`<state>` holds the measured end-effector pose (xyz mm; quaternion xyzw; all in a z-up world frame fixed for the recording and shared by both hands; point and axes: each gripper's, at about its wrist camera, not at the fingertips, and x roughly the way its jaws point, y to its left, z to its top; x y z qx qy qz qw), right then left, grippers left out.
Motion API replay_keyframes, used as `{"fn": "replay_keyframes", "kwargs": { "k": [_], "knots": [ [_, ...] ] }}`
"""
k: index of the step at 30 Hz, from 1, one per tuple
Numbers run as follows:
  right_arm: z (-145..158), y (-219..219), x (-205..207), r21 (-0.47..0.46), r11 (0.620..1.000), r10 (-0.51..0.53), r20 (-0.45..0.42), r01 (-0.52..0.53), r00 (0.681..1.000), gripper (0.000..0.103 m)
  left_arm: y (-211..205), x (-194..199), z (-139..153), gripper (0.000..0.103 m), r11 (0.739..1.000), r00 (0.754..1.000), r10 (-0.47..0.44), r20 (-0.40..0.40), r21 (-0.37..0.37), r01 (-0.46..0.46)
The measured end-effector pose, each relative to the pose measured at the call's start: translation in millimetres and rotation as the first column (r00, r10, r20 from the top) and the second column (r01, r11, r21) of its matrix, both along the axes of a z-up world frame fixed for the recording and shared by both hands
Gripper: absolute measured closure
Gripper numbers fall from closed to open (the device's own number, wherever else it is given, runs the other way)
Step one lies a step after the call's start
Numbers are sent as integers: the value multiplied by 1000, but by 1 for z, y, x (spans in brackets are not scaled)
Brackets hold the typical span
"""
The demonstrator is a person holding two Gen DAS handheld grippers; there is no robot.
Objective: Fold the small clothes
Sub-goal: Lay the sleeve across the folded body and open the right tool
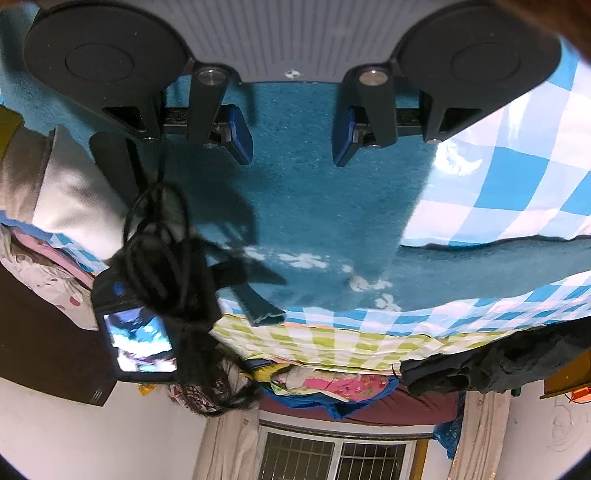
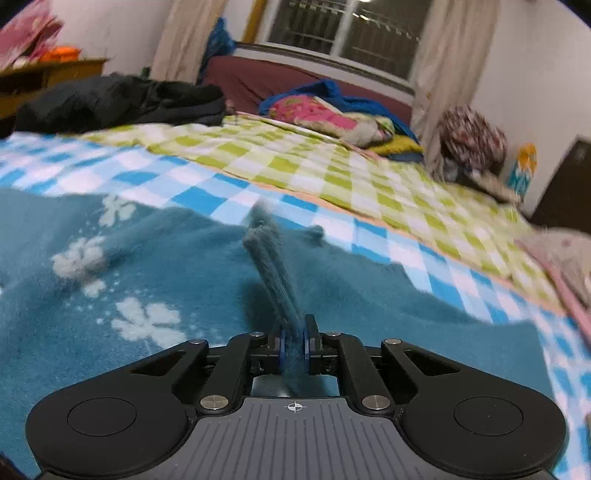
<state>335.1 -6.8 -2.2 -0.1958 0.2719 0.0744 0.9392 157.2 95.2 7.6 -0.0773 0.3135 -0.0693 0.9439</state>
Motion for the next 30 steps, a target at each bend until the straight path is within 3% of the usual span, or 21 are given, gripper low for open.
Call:
{"fn": "replay_keyframes", "kwargs": {
  "k": [9, 20, 25, 27, 30],
  "knots": [
    [-7, 34, 4, -13, 999, 35, 8, -35, 999, 94, 2, 1, -1, 50, 1000, 1000, 1, -1, -4, -1],
    [-8, 42, 4, -2, 999, 38, 9, -38, 999, 93, 0, 0, -3, 50, 1000, 1000, 0, 2, 8, 0],
    [-9, 43, -1, -13, 996, 89, -20, -89, 996, 83, 1, 0, -2, 50, 1000, 1000, 0, 5, 10, 0],
    [-4, 38, -1, 36, 995, 99, -37, -98, 994, 79, 0, 0, -1, 50, 1000, 1000, 0, 9, 13, 0],
    [4, 30, -3, 147, 981, 141, -81, -128, 987, 65, 0, -1, -1, 50, 1000, 1000, 0, 15, 18, -1]
  ]
}}
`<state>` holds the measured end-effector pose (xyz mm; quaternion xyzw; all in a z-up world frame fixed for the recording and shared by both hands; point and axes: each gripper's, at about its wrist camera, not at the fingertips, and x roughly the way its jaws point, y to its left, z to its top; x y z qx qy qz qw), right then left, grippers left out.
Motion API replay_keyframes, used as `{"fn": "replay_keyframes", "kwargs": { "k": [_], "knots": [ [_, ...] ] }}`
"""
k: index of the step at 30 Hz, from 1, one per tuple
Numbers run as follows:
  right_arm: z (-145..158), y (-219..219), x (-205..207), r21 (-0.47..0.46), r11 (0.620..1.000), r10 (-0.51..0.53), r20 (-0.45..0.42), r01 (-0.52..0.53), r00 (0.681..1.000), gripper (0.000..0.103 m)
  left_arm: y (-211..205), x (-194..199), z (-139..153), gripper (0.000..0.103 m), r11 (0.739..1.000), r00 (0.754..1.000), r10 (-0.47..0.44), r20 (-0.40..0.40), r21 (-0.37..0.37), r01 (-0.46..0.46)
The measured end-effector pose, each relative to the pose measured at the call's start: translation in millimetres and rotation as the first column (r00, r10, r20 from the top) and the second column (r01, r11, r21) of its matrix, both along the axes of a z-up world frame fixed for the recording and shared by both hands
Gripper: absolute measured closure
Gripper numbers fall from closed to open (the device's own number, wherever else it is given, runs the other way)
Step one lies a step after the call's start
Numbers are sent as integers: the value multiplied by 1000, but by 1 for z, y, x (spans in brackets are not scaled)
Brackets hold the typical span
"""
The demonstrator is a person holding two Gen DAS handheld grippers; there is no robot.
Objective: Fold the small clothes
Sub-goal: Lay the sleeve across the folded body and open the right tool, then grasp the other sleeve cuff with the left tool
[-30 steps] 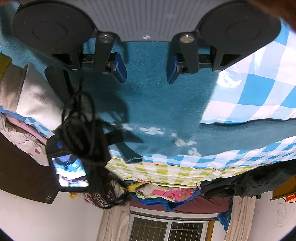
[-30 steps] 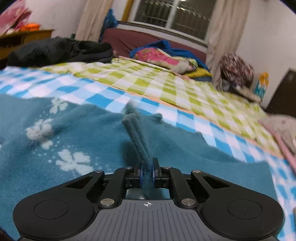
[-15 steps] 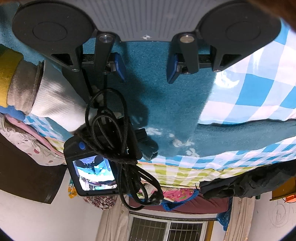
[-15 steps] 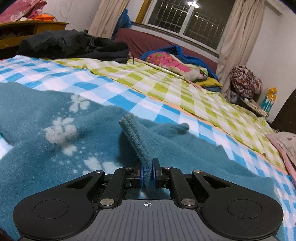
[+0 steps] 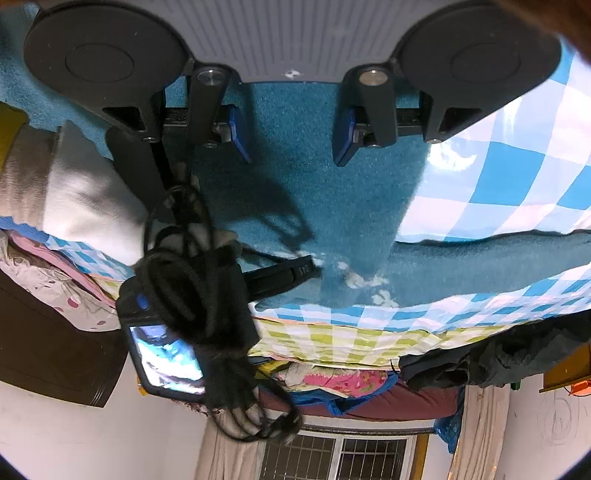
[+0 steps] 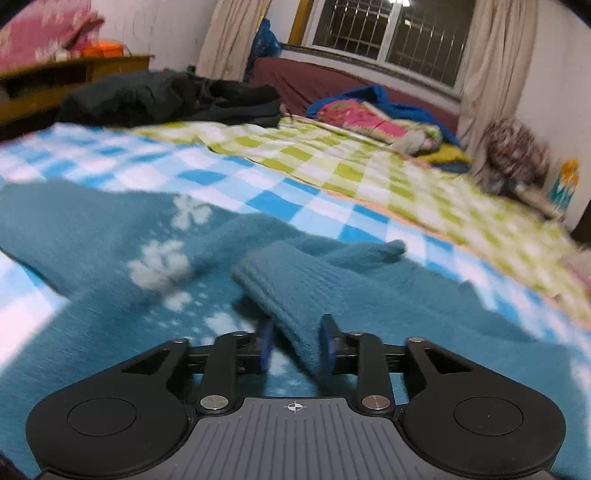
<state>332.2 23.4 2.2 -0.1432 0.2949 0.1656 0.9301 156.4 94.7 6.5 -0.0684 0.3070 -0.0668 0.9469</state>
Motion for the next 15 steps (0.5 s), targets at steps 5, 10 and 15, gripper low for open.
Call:
{"fn": "replay_keyframes", "kwargs": {
  "k": [5, 10, 15],
  "knots": [
    [11, -3, -19, 37, 998, 43, 5, -43, 999, 64, 0, -1, 1, 50, 1000, 1000, 2, 8, 10, -3],
    [16, -23, -36, 41, 999, 1, 2, -1, 1000, 64, 2, 0, 1, 50, 1000, 1000, 17, 9, 26, -17],
    [5, -38, -50, 4, 999, -34, -23, 34, 999, 65, 5, 1, 2, 50, 999, 999, 35, 6, 28, -36]
  ]
}}
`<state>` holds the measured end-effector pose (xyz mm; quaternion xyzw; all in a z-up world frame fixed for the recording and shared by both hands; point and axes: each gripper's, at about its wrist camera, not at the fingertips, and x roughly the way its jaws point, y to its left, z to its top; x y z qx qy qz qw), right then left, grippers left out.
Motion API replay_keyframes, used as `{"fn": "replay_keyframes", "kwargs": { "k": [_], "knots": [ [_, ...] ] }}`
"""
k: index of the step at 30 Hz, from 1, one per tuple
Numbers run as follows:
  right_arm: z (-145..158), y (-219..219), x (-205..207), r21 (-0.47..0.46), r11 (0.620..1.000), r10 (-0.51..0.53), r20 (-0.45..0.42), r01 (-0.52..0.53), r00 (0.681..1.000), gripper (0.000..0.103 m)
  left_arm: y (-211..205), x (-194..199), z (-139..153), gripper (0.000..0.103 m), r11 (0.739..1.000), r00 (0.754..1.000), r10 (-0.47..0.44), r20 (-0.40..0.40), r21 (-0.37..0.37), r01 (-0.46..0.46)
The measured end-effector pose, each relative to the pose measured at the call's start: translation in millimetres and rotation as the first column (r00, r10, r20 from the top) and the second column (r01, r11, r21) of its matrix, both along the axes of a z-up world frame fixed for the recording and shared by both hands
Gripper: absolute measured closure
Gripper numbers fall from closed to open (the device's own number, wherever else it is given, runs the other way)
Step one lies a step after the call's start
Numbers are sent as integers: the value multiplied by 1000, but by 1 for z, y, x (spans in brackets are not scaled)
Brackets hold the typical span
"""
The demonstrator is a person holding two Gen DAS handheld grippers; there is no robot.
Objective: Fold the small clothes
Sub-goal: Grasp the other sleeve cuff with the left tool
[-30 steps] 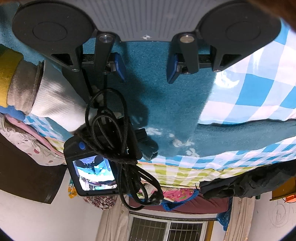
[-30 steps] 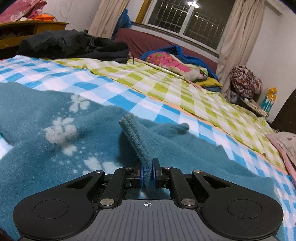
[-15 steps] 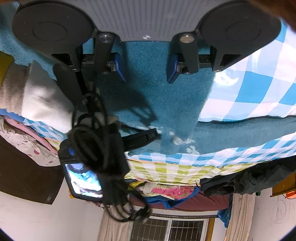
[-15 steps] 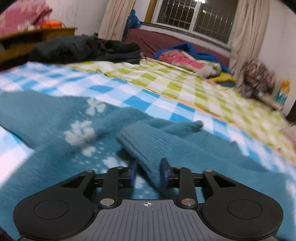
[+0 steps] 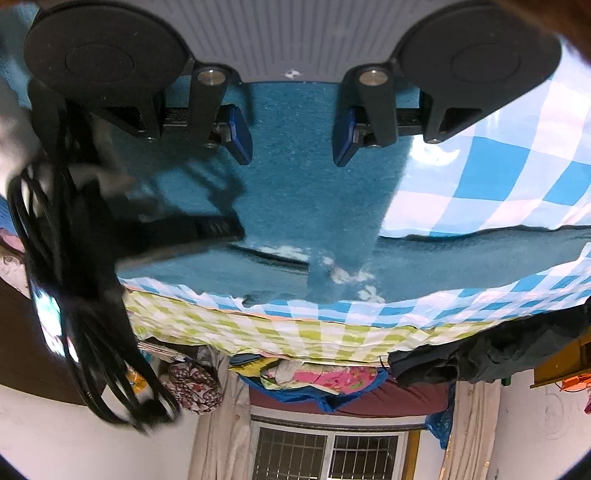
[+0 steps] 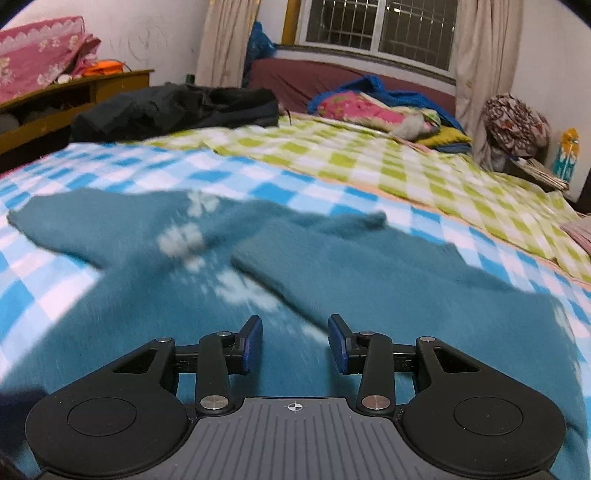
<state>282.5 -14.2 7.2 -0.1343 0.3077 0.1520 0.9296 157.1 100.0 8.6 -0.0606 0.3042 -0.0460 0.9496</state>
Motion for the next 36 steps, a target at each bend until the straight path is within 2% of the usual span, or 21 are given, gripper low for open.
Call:
{"fn": "replay_keyframes", "kwargs": {
  "k": [4, 9, 13, 16, 21, 26, 30, 33, 36],
  "knots": [
    [-8, -4, -12, 2, 1000, -18, 5, 18, 1000, 64, 2, 3, -4, 50, 1000, 1000, 15, -16, 17, -15],
    [-5, -5, -19, 44, 998, -36, -2, 36, 999, 64, 10, 6, -2, 50, 999, 999, 39, -10, 9, -39],
    [-7, -4, -26, 18, 999, -28, 16, 27, 999, 64, 17, 11, -3, 50, 998, 998, 60, -28, -9, -60],
    [-5, -4, -31, 32, 999, -36, 12, 36, 999, 64, 17, 12, -4, 50, 998, 997, 65, -33, 0, -65],
    [-4, -2, -43, 26, 999, -25, 22, 25, 999, 64, 16, 10, -2, 50, 997, 997, 70, -29, 14, -70],
    [-2, 3, -56, 23, 1000, -3, 26, 2, 1000, 64, 30, 8, 5, 49, 993, 993, 117, -2, 18, -117],
    [-1, 9, -61, 28, 1000, 10, 29, -10, 1000, 64, 57, 12, 9, 49, 979, 979, 204, 11, 5, -204],
    [0, 14, -62, 40, 999, 19, 29, -20, 999, 64, 86, 16, 8, 49, 959, 958, 285, 26, -16, -285],
    [2, 17, -63, 53, 998, 35, 31, -37, 999, 64, 117, 26, 3, 49, 933, 934, 358, 4, -44, -357]
  ]
}}
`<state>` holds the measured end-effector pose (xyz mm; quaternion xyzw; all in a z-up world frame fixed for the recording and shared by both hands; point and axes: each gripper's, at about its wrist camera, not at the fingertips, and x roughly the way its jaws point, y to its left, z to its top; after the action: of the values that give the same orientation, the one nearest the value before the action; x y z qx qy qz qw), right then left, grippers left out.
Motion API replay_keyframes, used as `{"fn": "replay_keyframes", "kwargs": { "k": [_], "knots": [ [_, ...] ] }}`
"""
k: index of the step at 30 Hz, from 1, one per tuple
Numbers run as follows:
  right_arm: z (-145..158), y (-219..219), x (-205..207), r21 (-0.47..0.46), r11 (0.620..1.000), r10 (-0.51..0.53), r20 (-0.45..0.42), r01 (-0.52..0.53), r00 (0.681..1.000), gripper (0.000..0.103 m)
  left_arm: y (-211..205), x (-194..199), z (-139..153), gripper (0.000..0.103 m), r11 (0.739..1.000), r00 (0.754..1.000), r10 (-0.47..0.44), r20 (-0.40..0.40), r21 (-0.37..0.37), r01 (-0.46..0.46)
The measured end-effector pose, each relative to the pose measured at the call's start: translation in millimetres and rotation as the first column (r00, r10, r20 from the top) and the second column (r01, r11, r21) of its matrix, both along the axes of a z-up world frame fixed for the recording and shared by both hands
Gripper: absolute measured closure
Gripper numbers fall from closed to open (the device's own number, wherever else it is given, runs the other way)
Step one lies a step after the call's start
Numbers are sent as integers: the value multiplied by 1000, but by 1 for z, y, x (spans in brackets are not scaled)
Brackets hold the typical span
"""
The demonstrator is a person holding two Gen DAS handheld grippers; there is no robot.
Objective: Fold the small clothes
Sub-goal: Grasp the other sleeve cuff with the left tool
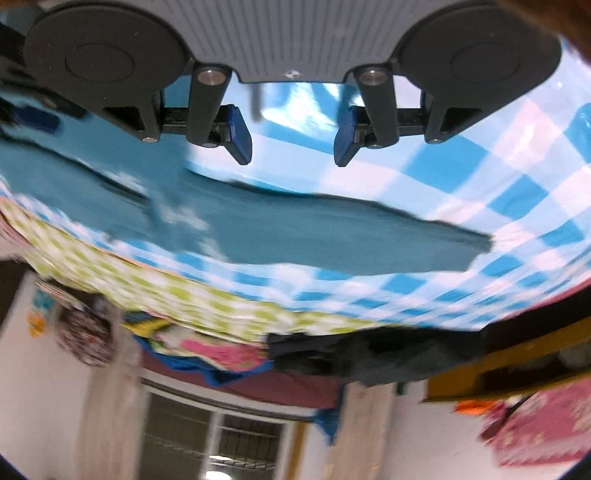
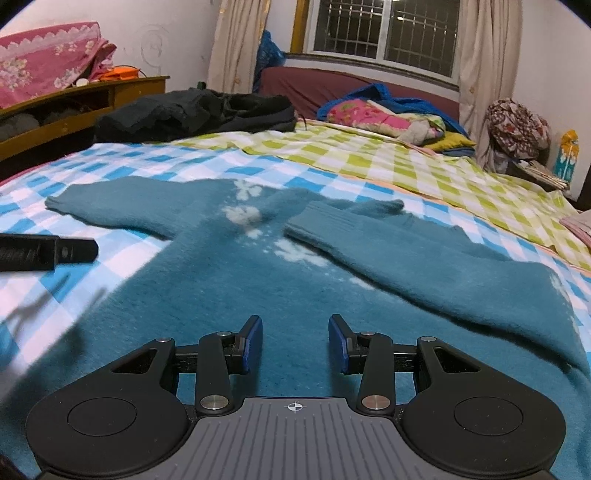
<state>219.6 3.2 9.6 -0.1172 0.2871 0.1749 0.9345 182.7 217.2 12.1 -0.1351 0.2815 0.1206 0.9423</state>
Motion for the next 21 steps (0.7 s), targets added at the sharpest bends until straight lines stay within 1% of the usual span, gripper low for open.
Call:
{"fn": "replay_keyframes", "kwargs": {
  "k": [3, 4, 6, 9, 11, 12, 15, 18, 21],
  "knots": [
    [1, 2, 0, 16, 1000, 10, -6, -10, 1000, 64, 42, 9, -8, 49, 991, 997, 79, -18, -107, -80],
    [1, 2, 0, 22, 1000, 12, -9, -12, 1000, 64, 59, 13, -11, 49, 982, 994, 108, -26, -151, -111],
    [1, 2, 1, 36, 999, 14, -14, -13, 1000, 64, 84, 17, -17, 49, 967, 987, 155, -38, -199, -160],
    [0, 4, 3, 60, 998, 14, -24, -13, 1000, 64, 119, 24, -25, 49, 934, 972, 234, -38, -267, -235],
    [-1, 7, 4, 74, 997, 19, -29, -17, 999, 64, 136, 27, -27, 49, 908, 966, 260, -17, -336, -250],
    [-1, 9, 4, 80, 997, 22, -31, -19, 999, 64, 142, 31, -28, 49, 897, 961, 277, -13, -355, -263],
    [0, 14, 7, 101, 994, 34, -41, -29, 999, 64, 155, 43, -30, 50, 880, 946, 325, -15, -362, -308],
    [1, 17, 8, 126, 991, 42, -42, -37, 998, 64, 168, 54, -40, 50, 844, 935, 355, -8, -427, -325],
    [3, 18, 10, 144, 989, 46, -42, -39, 998, 64, 174, 61, -45, 50, 816, 918, 396, 12, -463, -346]
  ]
}}
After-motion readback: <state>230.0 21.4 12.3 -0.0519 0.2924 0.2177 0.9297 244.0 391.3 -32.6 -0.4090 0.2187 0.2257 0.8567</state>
